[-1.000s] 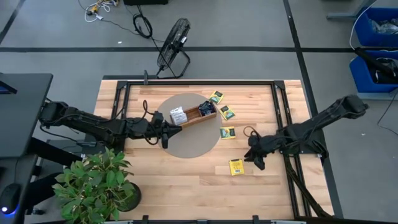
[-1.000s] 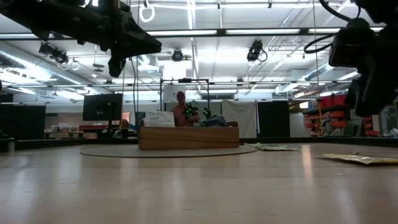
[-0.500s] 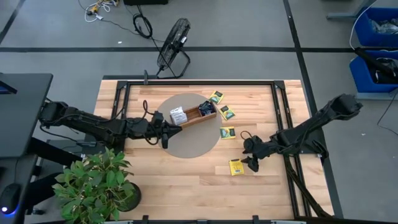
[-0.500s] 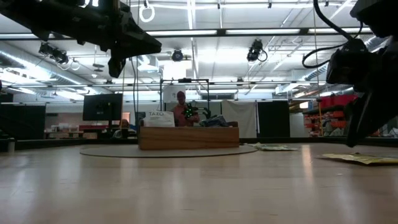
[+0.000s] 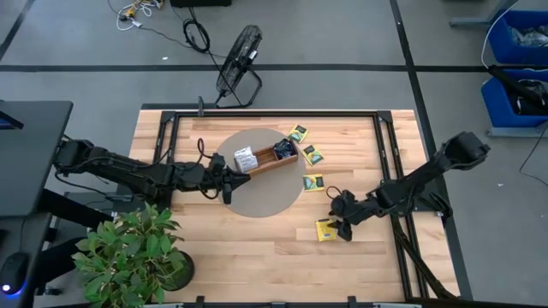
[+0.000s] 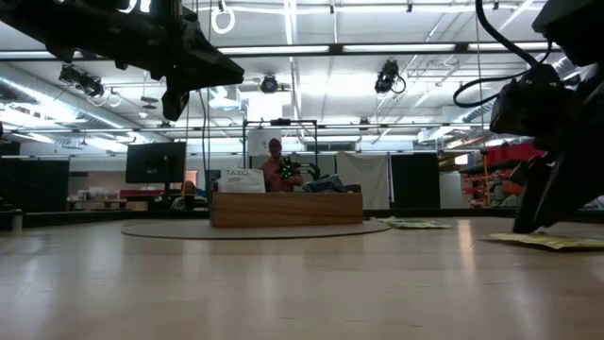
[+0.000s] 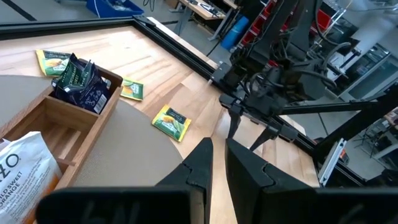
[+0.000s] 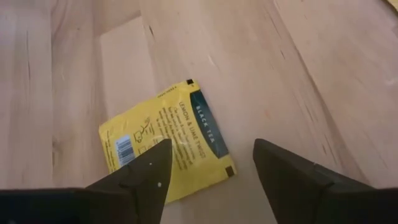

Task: Pick & Place Tea
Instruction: Put the yellow tea bag into the middle section of the wooden organizer

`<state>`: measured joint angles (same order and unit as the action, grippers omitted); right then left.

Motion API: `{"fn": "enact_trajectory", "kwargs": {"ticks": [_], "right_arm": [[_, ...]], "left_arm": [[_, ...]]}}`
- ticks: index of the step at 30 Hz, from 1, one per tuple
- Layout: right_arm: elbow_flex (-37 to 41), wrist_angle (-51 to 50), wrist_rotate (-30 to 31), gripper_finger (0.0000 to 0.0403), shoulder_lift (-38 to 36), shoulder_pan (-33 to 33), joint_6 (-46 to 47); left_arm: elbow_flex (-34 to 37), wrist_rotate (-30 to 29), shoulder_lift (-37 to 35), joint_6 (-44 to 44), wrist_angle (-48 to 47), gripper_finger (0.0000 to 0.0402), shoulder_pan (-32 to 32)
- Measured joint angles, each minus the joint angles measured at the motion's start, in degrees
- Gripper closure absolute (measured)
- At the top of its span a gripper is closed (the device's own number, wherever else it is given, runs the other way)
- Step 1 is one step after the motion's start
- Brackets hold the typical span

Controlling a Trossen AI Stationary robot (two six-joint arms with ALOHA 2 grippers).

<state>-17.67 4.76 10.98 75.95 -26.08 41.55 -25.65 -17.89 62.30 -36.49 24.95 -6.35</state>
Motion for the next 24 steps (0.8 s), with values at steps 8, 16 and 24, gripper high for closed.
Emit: {"fn": "enact_trajectory", "kwargs": {"ticks": [8,16,24], "right_arm": [[-0.27,-0.03,3.55,0.0225,4.01,-3.36,-2.46],[-0.27,0.53,6.83,0.0308,5.70,-5.60,-1.41],[-0.27,2.04,7.08,0.0395,6.60,-5.60,0.07]], "left_arm": [[0.00,0.00,0.01,-0.04,0.00,0.0356,0.00],[0.00,0.00,0.00,-0.33,0.00,0.0356,0.06],[0.00,0.00,0.00,-0.31,0.00,0.0356,0.07]]}}
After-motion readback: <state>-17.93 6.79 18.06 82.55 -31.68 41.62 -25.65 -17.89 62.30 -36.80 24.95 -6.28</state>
